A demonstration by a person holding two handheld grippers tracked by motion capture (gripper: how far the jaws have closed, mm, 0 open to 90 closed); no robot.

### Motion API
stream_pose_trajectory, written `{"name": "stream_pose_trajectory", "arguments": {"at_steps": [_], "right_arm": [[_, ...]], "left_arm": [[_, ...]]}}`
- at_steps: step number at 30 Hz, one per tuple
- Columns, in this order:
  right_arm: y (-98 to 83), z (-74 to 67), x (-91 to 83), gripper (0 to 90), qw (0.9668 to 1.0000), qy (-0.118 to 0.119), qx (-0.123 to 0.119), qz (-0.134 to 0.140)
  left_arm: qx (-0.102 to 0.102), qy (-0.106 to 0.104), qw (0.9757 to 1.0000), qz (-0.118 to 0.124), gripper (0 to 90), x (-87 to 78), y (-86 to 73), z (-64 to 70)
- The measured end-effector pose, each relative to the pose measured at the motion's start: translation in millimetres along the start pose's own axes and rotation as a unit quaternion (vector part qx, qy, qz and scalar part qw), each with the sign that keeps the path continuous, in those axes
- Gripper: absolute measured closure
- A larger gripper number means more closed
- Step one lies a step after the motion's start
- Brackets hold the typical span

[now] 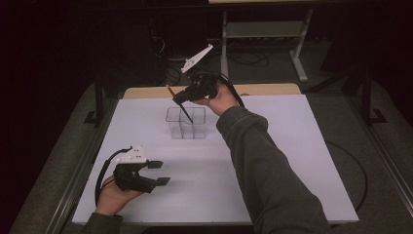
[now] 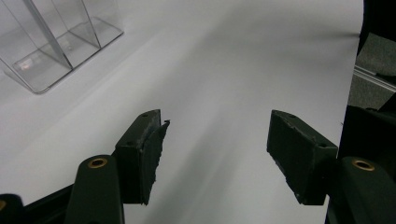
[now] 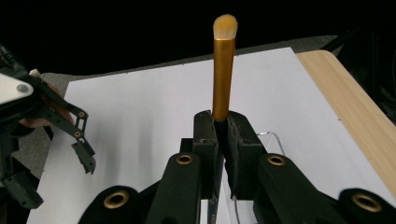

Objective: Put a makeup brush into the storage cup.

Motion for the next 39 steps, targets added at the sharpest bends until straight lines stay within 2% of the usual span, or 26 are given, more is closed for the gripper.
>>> {"name": "stream_pose_trajectory", "arguments": {"at_steps": [15,26,33,34,39], "right_arm": [[15.5,12.4,1.9,82.2,0.9998,-0.009,0.014,0.009],[11.1,21.1,10.8,82.2,0.9994,-0.012,0.03,0.012],[7.8,26.6,18.8,82.2,0.9995,-0.014,0.029,0.003],[7.2,27.4,19.9,82.2,0.9994,-0.016,0.03,0.003],[5.3,30.7,24.4,82.2,0.9992,-0.017,0.036,0.002]], "left_arm": [[-0.003,-0.001,1.0,0.006,34.9,-1.8,0.6,-0.4],[0.003,-0.004,1.0,0.002,34.6,-0.9,1.2,0.2],[-0.005,-0.004,1.0,0.005,34.4,-1.5,0.3,-0.1],[-0.012,-0.005,0.9999,0.009,34.4,-1.1,0.3,0.7],[-0.012,-0.005,0.9999,0.008,34.3,-1.6,-0.1,0.0]]}}
Point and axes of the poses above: each handheld gripper's, and its own axes: x roughly forward along the jaws, y roughly out of its top, z roughly to its right, the point moved 2 cm from there along x, roughly forward along the jaws, and after that the axes turned 2 degrees about z, right-handed, at the moved point
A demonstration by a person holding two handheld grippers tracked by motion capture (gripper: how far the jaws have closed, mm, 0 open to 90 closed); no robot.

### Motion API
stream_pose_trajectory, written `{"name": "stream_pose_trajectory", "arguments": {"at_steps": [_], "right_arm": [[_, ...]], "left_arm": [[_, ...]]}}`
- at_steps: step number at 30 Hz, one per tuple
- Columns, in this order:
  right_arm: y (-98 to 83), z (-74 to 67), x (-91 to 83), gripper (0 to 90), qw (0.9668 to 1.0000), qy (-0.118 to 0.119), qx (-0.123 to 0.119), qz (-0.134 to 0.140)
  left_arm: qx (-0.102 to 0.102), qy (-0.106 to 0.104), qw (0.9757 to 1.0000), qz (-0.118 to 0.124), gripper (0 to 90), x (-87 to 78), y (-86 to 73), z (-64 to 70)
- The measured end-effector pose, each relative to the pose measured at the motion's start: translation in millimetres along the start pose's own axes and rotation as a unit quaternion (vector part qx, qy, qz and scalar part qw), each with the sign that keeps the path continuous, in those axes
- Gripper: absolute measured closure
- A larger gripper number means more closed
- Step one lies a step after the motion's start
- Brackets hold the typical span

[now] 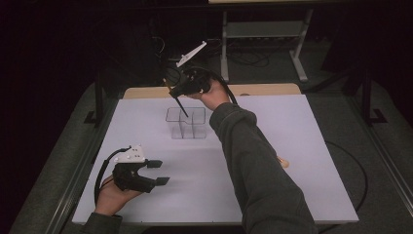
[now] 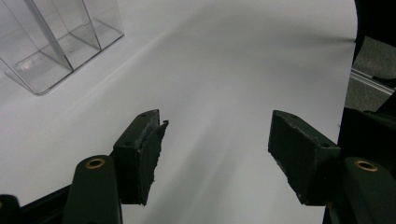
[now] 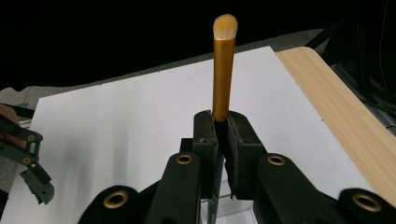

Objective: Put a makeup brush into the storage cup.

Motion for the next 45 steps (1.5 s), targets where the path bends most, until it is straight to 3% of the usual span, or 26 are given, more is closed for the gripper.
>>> {"name": "stream_pose_trajectory", "arguments": {"at_steps": [26,45], "right_arm": [[-10.6,13.2,13.8,82.0,0.9994,-0.016,0.03,-0.007],[-20.0,17.4,22.9,81.9,0.9992,-0.022,0.032,-0.013]], "left_arm": [[-0.004,0.0,1.0,0.004,34.3,-1.4,-1.2,-2.2],[-0.005,0.004,0.9999,0.009,34.4,-3.5,-0.4,-2.3]]}}
Point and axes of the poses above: each handheld gripper's, and its own axes: x roughly forward along the jaws, y roughly out of its top, z roughly to its right, the point moved 2 cm from there along x, roughly forward along the jaws, and after that the axes turned 2 degrees about z, right-handed, at the moved point
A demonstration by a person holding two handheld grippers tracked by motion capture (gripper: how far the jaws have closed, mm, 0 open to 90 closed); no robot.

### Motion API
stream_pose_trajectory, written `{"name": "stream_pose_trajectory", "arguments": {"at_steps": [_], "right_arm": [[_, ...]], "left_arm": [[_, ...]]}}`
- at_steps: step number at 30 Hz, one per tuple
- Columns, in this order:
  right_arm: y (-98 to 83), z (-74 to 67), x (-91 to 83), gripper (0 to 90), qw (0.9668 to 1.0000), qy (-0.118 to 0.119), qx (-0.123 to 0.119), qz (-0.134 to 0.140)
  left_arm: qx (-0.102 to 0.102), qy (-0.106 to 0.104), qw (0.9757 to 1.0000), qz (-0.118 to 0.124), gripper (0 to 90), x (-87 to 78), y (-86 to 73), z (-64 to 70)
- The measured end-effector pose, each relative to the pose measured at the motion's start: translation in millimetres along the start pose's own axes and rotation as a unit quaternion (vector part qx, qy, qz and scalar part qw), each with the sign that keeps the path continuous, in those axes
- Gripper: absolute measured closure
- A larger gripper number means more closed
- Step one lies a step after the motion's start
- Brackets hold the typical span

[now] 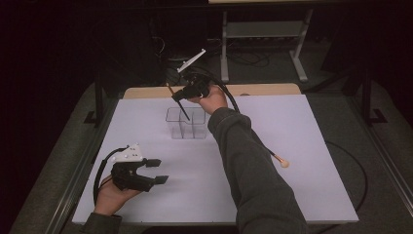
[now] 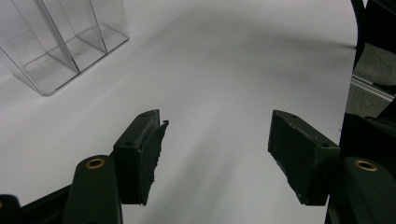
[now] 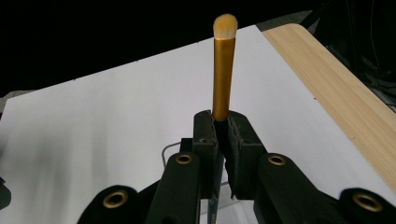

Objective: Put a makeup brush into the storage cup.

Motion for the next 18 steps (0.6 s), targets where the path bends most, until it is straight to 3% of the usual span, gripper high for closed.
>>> {"name": "stream_pose_trajectory", "arguments": {"at_steps": [18], "right_arm": [[-14.7,2.8,2.9,82.0,1.0,-0.004,0.006,-0.003]], "left_arm": [[0.003,-0.001,1.0,-0.001,34.4,2.1,-0.3,-0.3]]}}
Point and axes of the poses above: each handheld gripper's, and its own axes: x roughly forward along the jaws, y roughly out of its top, z roughly to its right, the point moved 2 cm from there along x, roughly forward along the jaws, and after that the axes turned 2 degrees about z, right-handed, at the moved point
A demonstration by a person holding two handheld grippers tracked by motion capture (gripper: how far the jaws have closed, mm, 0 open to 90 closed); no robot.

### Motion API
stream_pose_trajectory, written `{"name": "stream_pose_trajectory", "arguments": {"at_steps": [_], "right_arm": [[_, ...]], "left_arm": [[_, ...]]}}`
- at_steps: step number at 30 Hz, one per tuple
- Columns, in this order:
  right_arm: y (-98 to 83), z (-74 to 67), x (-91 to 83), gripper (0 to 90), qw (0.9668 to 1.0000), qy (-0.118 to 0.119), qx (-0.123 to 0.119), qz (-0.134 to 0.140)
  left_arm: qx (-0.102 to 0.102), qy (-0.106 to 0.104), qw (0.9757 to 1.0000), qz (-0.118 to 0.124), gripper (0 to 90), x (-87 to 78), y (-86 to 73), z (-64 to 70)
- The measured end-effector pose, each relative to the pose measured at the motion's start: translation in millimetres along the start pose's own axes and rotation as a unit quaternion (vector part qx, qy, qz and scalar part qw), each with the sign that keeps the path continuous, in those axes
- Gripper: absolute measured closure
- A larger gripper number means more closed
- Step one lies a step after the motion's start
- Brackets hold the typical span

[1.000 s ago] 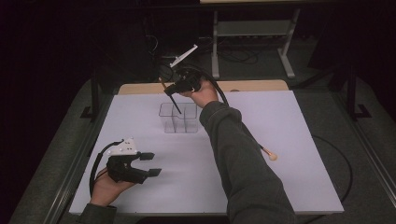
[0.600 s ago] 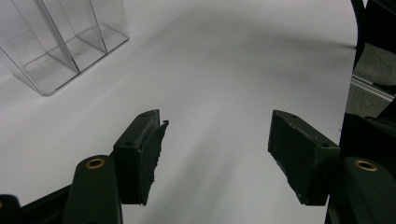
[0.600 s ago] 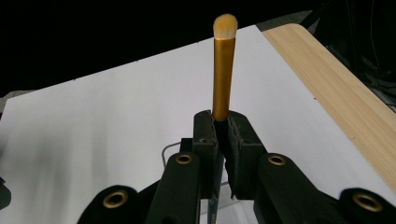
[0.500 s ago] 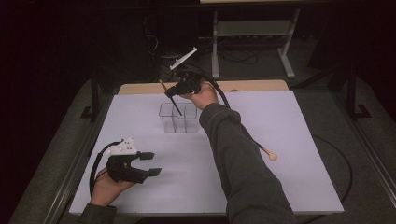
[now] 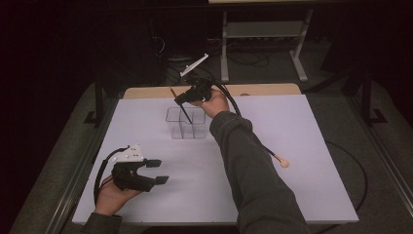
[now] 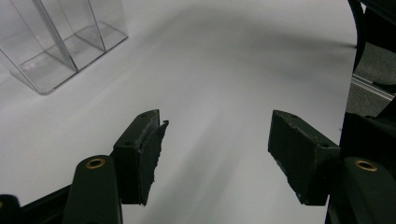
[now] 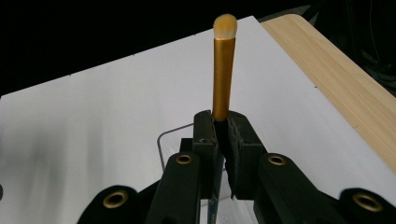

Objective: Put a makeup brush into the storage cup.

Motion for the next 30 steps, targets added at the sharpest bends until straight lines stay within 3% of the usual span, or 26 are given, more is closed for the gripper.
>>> {"name": "stream_pose_trajectory", "arguments": {"at_steps": [16,30], "right_arm": [[-9.6,-0.3,2.5,81.9,0.9998,0.005,0.015,0.008],[-16.5,-0.3,6.2,81.8,0.9999,-0.003,0.014,0.007]], "left_arm": [[-0.002,-0.002,1.0,0.0,34.5,-0.4,-0.4,-0.3],[-0.004,-0.001,1.0,0.0,34.6,-1.3,-1.1,-0.7]]}}
Point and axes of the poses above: each handheld gripper's, and its own axes: x roughly forward along the jaws, y roughly out of its top, z roughly to its right, the point moved 2 cm from there along x, roughly forward along the jaws, and after that the axes turned 2 degrees about z, right-handed, at the moved point
